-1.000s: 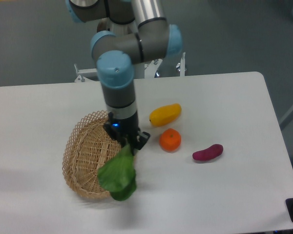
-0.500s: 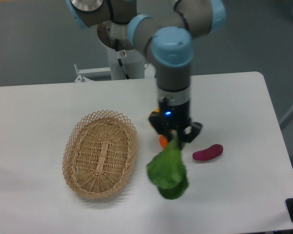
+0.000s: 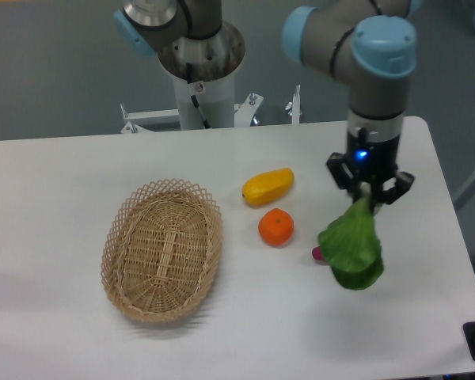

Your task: Pick up the green vegetable from the basket

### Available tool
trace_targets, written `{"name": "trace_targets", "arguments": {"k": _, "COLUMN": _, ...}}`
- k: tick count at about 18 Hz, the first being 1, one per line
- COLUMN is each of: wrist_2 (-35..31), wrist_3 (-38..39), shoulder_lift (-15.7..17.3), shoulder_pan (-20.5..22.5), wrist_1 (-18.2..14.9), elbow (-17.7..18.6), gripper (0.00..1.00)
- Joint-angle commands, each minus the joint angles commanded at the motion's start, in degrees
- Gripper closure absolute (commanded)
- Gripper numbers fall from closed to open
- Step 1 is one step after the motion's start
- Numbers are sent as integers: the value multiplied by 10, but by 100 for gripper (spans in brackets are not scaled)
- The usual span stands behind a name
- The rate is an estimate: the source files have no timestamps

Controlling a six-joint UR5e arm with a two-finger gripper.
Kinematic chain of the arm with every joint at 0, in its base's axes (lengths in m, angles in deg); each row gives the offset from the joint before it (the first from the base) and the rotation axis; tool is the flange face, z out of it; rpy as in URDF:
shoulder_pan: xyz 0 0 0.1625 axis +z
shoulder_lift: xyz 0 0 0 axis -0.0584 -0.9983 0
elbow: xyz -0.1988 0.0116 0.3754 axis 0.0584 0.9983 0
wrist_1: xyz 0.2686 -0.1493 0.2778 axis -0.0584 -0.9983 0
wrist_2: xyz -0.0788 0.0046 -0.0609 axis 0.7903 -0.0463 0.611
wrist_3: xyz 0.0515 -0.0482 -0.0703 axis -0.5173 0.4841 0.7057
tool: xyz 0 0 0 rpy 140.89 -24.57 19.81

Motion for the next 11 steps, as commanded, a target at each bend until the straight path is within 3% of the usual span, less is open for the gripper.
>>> {"name": "trace_targets", "arguments": {"k": 11, "wrist_2": 2, "wrist_3": 1, "shoulder_lift": -6, "shoulder_pan": -2, "wrist_1": 0, "elbow": -4, "gripper": 75}}
